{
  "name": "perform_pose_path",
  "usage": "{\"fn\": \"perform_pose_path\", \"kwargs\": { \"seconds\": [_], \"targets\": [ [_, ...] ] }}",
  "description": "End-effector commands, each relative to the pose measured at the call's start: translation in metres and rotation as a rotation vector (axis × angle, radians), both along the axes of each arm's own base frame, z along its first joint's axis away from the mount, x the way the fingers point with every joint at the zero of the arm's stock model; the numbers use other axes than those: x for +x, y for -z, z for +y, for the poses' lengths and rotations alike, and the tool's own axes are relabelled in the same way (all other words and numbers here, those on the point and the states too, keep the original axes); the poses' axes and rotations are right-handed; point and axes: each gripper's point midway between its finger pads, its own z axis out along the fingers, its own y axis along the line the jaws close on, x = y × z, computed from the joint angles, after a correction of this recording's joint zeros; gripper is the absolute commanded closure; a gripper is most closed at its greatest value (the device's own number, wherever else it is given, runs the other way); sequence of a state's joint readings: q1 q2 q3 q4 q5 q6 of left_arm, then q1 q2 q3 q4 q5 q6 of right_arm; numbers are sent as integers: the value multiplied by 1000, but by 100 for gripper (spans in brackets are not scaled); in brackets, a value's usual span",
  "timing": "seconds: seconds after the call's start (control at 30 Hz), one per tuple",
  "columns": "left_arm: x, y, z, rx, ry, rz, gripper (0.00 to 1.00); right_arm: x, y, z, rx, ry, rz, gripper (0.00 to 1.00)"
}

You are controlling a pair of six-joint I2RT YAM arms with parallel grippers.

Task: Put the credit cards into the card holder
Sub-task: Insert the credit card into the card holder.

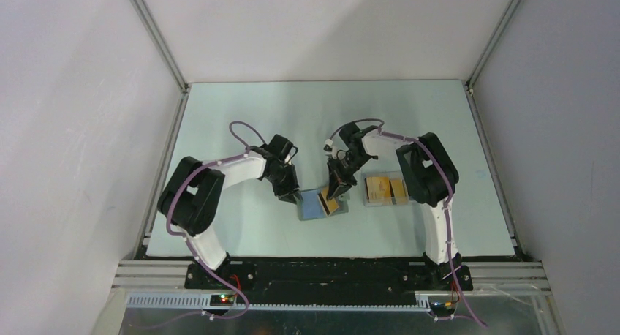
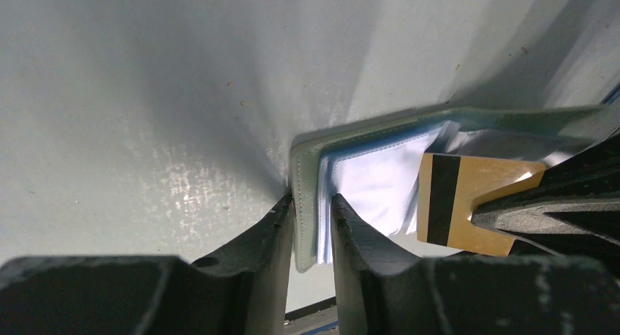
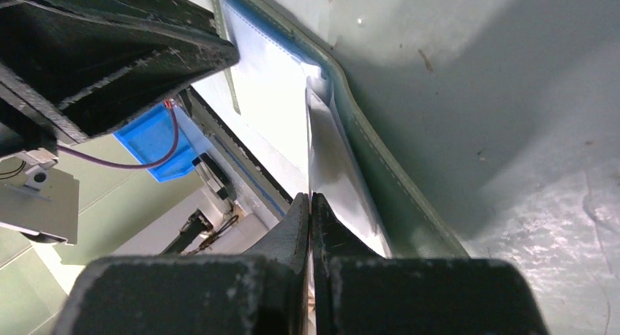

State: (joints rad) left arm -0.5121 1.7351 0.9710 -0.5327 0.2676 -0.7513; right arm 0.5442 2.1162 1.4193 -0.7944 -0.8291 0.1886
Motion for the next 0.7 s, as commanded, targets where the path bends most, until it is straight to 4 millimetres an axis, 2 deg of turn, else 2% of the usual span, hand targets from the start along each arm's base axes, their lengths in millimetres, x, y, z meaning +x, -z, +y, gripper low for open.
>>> {"fn": "perform_pose_path", "kwargs": {
  "seconds": [0.0, 0.33, 0.67],
  "targets": [
    [-4, 25, 15, 99, 19, 17, 67, 17, -2, 12, 82, 21, -59, 100],
    [-4, 26, 14, 100, 29, 19, 67, 26, 15, 17, 108, 28, -73, 100],
    [-3, 26, 14, 100, 39, 22, 67, 36, 12, 17, 149, 16, -131, 100]
  ]
}}
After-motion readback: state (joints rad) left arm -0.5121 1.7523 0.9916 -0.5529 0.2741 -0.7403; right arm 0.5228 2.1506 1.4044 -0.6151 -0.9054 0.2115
